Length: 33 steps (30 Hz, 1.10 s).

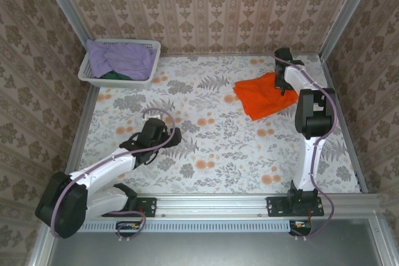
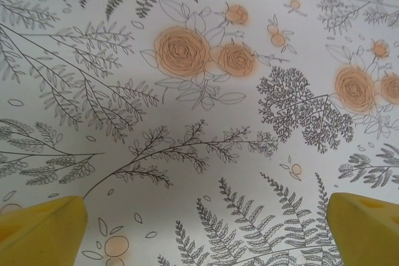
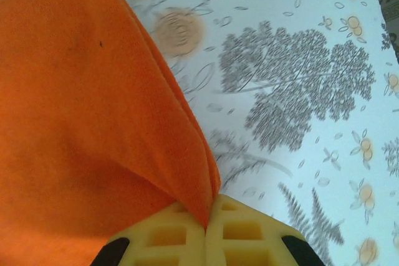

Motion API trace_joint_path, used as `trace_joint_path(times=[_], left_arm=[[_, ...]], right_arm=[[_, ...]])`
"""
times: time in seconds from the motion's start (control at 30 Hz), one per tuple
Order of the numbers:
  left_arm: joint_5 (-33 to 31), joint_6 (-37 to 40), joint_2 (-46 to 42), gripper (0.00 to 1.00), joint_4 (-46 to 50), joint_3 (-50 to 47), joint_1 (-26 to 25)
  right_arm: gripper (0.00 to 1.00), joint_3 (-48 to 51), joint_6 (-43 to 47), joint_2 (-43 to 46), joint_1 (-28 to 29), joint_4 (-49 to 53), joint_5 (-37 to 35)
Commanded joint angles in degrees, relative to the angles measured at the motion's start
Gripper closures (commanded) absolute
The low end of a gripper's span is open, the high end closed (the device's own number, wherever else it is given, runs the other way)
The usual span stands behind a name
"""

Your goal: Fold and stack the t-shirts

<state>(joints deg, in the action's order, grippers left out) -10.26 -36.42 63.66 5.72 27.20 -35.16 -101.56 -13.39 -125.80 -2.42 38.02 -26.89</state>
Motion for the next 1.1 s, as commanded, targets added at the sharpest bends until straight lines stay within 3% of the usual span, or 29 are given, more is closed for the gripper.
trace_joint_path(times=[0.0,0.37,0.63,0.73,0.8,0.97,1.07], left_arm=[[1.6,0.7,1.2,0.0,-2.1,2.0,-0.1],[4.1,2.0,5.5,0.0,-4.5,3.1,-0.5],[4.9,2.4,6.3,0.0,-5.2,3.5,-0.6],[5.2,2.7,6.6,0.0,-5.4,3.6,-0.8],[5.3,2.8,6.7,0.0,-5.2,3.7,-0.8],[5.7,2.9,6.7,0.0,-5.3,3.8,-0.9],[6.1,2.9,6.7,0.0,-5.0,3.9,-1.0]], right_arm=[[1.0,-4.6,2.7,-2.3,-2.9,1.7,-1.8],[1.0,-16.1,6.3,-10.2,-12.7,3.7,2.6],[0.99,-16.8,4.0,-11.2,-17.4,4.2,7.1],[0.66,-16.5,2.5,-11.2,-17.5,4.5,6.5],[0.53,-16.2,1.5,-10.2,-17.5,4.5,7.0],[0.32,-13.7,-2.3,-3.7,-17.0,2.7,9.4],[0.27,-12.3,-4.8,0.5,-16.2,2.8,8.9]])
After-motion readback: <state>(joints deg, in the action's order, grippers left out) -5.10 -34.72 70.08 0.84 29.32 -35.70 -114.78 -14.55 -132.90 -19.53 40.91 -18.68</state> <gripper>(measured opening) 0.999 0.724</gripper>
